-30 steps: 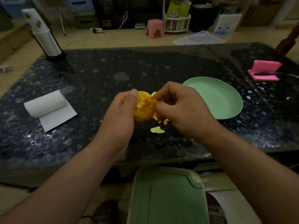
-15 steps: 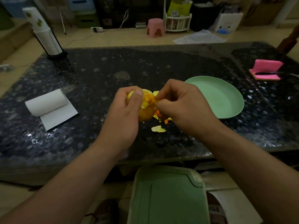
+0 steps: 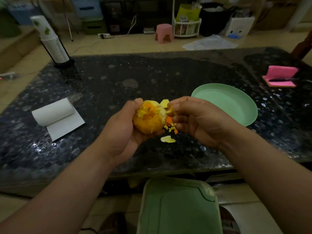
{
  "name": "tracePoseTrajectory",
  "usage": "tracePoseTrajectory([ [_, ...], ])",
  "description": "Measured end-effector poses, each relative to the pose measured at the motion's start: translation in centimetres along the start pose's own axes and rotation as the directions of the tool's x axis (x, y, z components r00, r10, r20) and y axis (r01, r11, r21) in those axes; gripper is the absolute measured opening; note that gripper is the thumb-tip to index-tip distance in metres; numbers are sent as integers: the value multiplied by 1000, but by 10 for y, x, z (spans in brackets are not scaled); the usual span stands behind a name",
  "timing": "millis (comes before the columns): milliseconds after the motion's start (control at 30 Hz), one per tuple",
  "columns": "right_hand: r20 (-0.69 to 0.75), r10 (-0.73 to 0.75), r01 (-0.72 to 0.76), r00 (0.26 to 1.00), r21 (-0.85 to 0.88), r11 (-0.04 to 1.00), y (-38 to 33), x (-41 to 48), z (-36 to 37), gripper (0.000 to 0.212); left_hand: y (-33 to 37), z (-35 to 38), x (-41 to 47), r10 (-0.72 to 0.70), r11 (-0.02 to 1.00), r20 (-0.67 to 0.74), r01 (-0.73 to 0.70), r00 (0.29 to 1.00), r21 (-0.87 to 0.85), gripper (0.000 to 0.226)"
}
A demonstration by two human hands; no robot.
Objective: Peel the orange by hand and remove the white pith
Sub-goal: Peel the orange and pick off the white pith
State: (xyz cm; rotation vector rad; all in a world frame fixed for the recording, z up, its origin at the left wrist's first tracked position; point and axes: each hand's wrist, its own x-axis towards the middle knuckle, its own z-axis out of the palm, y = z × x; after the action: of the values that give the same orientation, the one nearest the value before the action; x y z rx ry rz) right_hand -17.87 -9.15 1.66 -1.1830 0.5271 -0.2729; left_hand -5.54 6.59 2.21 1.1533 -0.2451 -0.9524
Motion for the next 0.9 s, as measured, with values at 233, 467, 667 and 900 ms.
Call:
tracePoseTrajectory([
  [233, -173, -154, -4, 973, -678, 735, 28, 24, -9, 13, -7, -9, 12, -57, 998, -86, 57, 995, -2, 30],
  [467, -193, -141, -41, 971, -715, 698, 37, 36, -29, 27, -8, -17, 19, -76, 997, -148, 72, 986, -33, 28],
  [667, -161, -269, 94, 950, -672, 734, 20, 25, -15, 5, -10, -12, 18, -51, 999, -156, 50, 986, -11, 17],
  [900, 34, -298, 242, 954, -674, 698, 6, -3, 14, 13, -14, -13, 21, 39, 984, -108, -19, 993, 178, 27],
])
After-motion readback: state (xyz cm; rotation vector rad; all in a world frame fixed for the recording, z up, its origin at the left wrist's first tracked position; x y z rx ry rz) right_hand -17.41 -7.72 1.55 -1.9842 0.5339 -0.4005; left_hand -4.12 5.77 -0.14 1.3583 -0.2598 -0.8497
